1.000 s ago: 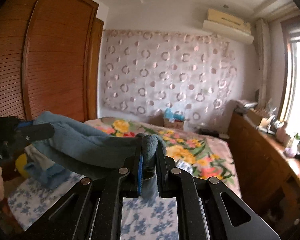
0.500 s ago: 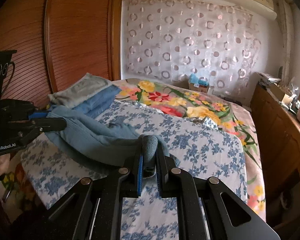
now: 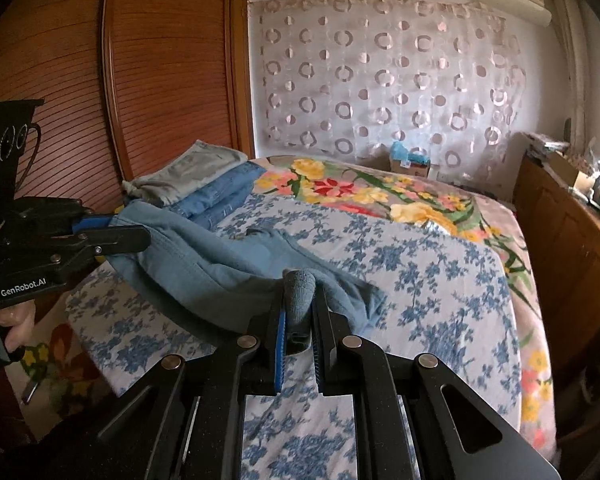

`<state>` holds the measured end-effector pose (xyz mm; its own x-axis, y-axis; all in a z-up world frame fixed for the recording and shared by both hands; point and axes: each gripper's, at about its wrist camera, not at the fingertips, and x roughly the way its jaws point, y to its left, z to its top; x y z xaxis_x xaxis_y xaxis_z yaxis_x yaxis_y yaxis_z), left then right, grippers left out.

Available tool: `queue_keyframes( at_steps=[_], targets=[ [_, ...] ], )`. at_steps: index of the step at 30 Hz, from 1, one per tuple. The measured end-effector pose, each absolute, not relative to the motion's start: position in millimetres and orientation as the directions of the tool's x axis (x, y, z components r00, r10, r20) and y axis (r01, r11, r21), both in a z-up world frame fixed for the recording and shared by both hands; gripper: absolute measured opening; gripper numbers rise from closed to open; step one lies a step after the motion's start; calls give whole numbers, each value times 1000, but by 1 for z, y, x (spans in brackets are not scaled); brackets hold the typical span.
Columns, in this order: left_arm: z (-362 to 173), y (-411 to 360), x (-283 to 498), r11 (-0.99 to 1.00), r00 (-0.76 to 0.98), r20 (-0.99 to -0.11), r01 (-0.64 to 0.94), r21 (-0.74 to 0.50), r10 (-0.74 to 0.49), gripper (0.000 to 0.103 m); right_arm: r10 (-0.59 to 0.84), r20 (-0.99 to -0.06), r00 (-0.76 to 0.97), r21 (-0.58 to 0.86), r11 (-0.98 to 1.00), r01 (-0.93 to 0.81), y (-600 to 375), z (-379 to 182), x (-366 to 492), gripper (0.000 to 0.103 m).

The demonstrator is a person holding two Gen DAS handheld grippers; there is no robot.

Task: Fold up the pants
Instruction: 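Carry the lifted hem with both grippers over toward the waistband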

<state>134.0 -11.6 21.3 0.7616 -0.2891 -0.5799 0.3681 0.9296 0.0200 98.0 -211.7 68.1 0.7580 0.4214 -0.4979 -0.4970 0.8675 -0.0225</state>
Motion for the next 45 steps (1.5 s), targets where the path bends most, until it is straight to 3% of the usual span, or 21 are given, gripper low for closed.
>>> queue_keyframes(
  at_steps=[25,45],
  targets=[
    [-38,-14,55,928,710,-616,359,-101,-342,12,452,-564,691,115,872,-476,-232,15,36,11],
    [-37,-11,29,925,708,-610,358,-123,-355,12,458,-548,700,99,866,-489,-228,13,3,11]
  ],
)
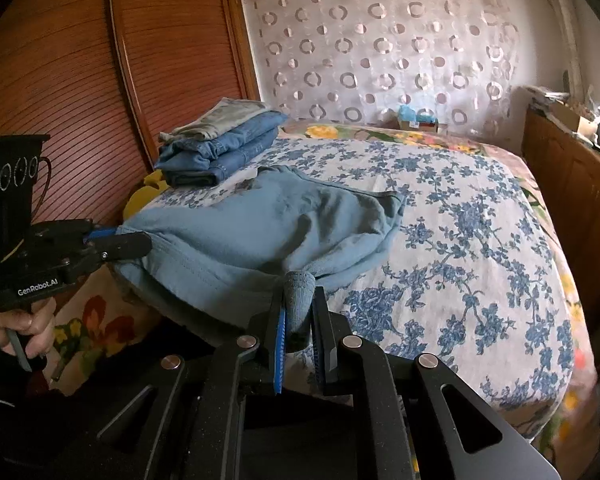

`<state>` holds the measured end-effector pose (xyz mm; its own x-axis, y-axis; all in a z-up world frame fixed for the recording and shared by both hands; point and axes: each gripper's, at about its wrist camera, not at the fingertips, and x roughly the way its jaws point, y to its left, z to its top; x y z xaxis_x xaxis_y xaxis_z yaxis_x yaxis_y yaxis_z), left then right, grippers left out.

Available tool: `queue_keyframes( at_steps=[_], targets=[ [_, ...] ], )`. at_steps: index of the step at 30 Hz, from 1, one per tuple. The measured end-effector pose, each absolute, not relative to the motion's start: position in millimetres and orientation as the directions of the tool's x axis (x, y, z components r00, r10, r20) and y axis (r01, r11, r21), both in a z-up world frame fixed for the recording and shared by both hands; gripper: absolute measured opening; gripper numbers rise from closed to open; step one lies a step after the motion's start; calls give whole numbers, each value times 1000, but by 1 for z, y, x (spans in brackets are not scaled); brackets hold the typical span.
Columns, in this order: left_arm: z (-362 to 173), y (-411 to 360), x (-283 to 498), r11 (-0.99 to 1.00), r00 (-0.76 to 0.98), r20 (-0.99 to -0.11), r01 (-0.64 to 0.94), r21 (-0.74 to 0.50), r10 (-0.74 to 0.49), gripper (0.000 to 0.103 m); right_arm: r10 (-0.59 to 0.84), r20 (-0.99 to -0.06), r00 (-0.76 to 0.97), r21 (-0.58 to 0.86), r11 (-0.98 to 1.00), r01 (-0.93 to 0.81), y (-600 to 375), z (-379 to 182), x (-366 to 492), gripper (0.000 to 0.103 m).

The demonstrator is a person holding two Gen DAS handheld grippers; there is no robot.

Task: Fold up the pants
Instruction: 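Carry the lifted hem with both grippers over toward the waistband, then lower the hem onto the shorts and open both grippers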

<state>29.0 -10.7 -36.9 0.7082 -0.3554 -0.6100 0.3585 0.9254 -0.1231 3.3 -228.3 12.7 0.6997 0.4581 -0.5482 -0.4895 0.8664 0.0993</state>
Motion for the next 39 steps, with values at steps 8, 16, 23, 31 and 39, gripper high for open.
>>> queue_keyframes(
  at_steps=[8,16,23,31,39],
  targets=[
    [-35,-9,40,928,722,-594,351,-126,-354,12,456,-528,716,88,868,-488,-227,20,9,11],
    [-24,-4,80,937,750,-569,322,-132,-338,12,445,-489,750,86,880,-466,-221,22,44,11],
    [-31,-3,111,950,757,-578,288,-123,-304,12,443,-500,745,128,888,-442,-215,12,84,11],
    [-36,1,140,955,754,-591,272,-115,-286,19,430,-518,739,140,896,-422,-205,7,118,11],
    [-40,13,144,950,760,-570,266,-163,-311,52,424,-567,706,154,897,-414,-202,-5,140,16]
  ],
)
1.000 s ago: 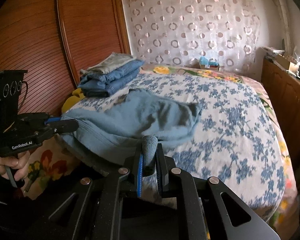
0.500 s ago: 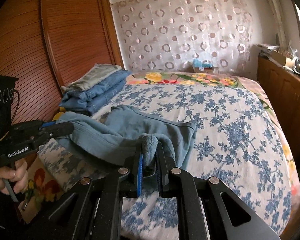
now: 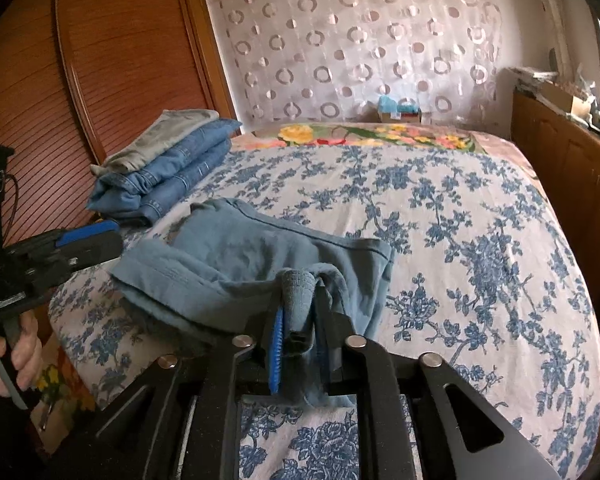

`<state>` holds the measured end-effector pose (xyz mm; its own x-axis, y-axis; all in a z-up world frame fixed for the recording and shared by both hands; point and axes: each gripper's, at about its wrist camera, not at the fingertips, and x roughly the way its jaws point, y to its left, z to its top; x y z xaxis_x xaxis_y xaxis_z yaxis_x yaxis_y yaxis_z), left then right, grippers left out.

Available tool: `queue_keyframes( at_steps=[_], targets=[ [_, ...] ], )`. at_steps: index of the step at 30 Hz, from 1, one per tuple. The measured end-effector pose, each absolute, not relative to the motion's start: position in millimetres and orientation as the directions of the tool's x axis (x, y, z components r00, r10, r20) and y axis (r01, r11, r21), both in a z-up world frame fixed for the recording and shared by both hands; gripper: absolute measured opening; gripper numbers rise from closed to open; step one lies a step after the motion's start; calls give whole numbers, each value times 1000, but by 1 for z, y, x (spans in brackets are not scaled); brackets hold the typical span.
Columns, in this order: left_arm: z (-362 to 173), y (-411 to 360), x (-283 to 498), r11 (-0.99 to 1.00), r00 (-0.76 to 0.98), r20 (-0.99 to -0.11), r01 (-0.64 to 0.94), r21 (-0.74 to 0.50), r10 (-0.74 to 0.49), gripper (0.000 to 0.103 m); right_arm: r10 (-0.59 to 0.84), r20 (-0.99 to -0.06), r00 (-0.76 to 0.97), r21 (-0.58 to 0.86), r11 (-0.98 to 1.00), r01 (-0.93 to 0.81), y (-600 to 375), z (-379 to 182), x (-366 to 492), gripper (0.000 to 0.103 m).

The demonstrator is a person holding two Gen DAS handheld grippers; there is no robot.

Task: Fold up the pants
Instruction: 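Lower the hem onto the shorts and open both grippers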

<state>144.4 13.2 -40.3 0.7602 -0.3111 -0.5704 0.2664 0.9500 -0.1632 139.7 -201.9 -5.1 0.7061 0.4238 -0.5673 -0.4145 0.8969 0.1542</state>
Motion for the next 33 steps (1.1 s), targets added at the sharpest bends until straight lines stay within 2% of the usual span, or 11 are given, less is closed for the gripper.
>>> queue_keyframes(
  at_steps=[2,4,6,11,19,23,26,27,29,30,33],
  targets=[
    [-40,15,141,950,761,-570,269,-158,-311,57,432,-567,701,164,893,-419,-203,-2,139,18],
    [-41,16,137,952,761,-574,268,-147,-303,60,419,-555,718,147,899,-412,-205,5,136,31],
    [-43,20,132,956,762,-578,257,-144,-292,60,403,-541,738,133,907,-399,-211,11,132,36],
    [-61,28,116,964,750,-609,236,-120,-259,60,414,-518,748,160,907,-390,-233,10,113,36],
    [-95,23,131,959,668,-696,258,-116,-263,58,414,-614,673,170,901,-399,-237,-25,118,36],
    [-102,14,141,954,648,-714,281,-99,-265,49,433,-628,647,189,891,-413,-231,-31,128,36],
    [-107,12,148,955,632,-729,277,-104,-263,39,448,-644,620,200,881,-429,-225,-35,138,36],
    [-106,12,149,953,635,-724,282,-108,-270,32,445,-646,620,194,881,-431,-223,-36,139,36],
    [-105,11,150,953,637,-722,283,-108,-271,18,447,-646,619,181,877,-445,-219,-37,142,21],
    [-105,11,150,952,636,-721,285,-109,-273,15,449,-646,617,177,875,-451,-218,-37,143,14],
    [-101,9,144,949,636,-719,299,-102,-278,14,453,-637,624,169,872,-460,-219,-35,140,10]
  ],
)
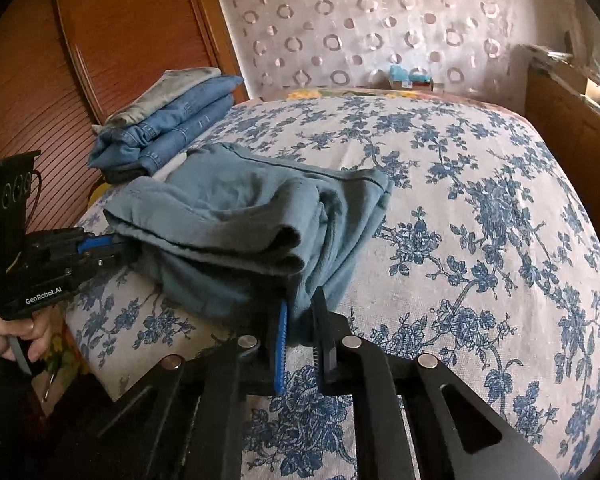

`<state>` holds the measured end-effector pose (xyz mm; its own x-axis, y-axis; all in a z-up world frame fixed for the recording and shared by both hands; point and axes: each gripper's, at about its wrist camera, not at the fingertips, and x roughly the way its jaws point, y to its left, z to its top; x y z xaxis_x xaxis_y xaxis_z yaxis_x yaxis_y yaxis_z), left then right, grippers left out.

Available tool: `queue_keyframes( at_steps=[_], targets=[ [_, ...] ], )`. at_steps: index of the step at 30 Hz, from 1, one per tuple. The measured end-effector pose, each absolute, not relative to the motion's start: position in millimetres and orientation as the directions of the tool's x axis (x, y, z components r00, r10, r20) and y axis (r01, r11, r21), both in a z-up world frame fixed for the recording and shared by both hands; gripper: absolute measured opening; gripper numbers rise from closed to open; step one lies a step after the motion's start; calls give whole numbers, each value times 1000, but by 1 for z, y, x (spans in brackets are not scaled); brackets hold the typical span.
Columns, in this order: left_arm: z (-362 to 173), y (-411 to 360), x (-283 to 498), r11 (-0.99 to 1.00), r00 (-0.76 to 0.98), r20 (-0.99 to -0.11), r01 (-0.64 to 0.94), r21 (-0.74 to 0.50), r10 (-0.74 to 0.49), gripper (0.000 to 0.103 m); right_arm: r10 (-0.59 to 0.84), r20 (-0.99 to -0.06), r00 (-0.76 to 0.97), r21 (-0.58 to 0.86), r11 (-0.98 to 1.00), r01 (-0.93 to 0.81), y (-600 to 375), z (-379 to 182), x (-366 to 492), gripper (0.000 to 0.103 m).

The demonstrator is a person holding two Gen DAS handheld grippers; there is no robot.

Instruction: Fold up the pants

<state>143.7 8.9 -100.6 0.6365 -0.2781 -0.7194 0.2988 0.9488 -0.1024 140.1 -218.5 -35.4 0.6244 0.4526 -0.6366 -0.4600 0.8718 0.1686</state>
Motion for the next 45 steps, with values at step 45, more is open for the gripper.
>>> queue_keyframes(
  at_steps=[45],
  targets=[
    [-87,12,177,951,653,-705,290,-103,-276,23,410,-650,639,29,854,-519,-198,-17,162,31]
  ],
)
